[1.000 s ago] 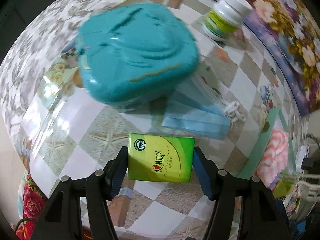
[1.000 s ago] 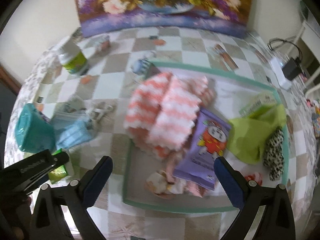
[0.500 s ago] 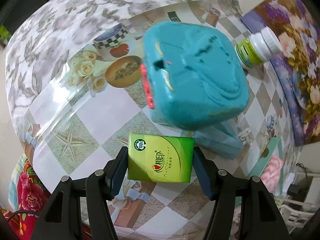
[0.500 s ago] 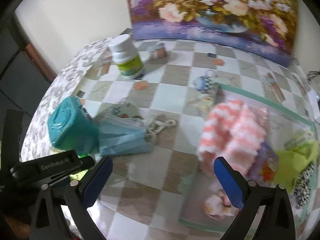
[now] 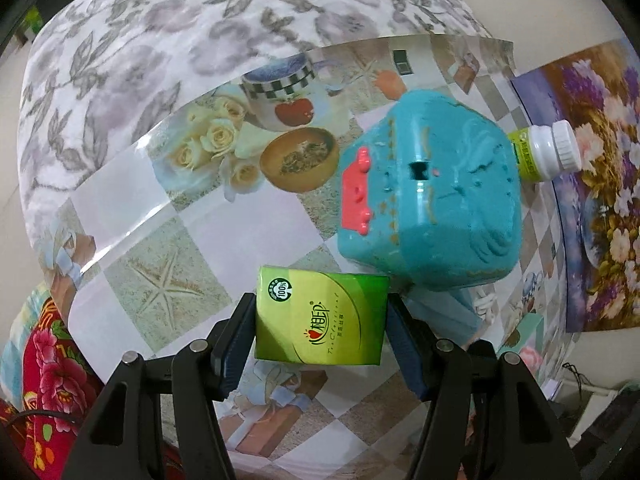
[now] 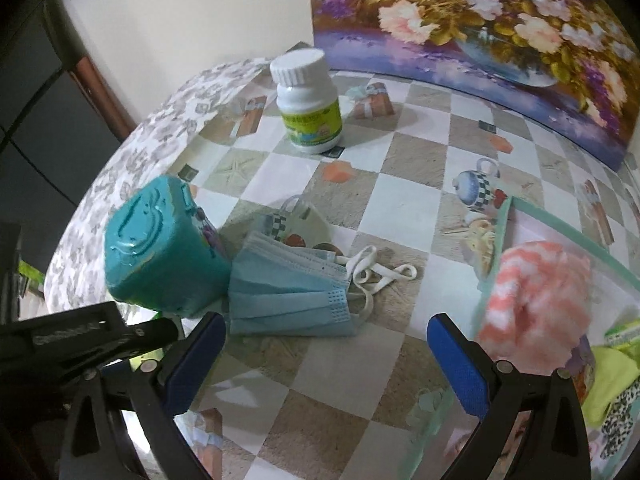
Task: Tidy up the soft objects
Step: 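Close right tool on the blue face mask and lift it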
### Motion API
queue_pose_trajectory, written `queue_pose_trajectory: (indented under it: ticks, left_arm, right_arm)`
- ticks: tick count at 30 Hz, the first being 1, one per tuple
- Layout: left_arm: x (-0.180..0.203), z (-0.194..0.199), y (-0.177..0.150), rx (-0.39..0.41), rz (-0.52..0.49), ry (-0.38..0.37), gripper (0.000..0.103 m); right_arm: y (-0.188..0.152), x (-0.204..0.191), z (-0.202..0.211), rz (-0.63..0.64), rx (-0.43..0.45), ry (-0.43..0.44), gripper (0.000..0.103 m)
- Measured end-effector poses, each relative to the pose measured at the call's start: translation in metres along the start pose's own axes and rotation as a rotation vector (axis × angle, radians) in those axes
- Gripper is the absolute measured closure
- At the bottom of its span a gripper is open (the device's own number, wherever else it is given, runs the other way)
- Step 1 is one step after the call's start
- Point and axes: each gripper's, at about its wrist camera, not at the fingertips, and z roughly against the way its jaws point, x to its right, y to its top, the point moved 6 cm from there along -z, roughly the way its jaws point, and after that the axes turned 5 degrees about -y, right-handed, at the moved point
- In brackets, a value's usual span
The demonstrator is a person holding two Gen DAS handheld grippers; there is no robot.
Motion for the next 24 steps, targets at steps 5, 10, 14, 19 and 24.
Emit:
queue_pose_trajectory:
  ticks: [5, 10, 14, 19, 24]
  left_arm:
    - [-0.018, 0.002, -0.001, -0.018, 0.057, -0.008, 0.038]
    - [-0.032, 0.003, -0.001, -0.013, 0.082, -0.005, 0.038]
    - [-0.036, 0.002, 0.002, -0.024, 0.097, -0.009, 0.038]
    - [-0.037, 0.000, 0.003, -0.030, 0.098, -0.013, 0.038]
    - [-0.035, -0.004, 0.002, -0.040, 0.109, -0.020, 0.038]
  right_arm:
    - [0.002, -0.009, -0.015, 0.072, -0.025, -0.011, 0.001]
    - [0.004, -0.018, -0.028, 0.134, -0.046, -0.020, 0.001]
    - [0.005, -0.019, -0.041, 0.127, -0.068, -0.013, 0.001]
    - [0.001, -0.023, -0.054, 0.123, -0.092, 0.010, 0.013]
    - [0.001, -0.029, -0.048, 0.124, -0.065, 0.051, 0.043]
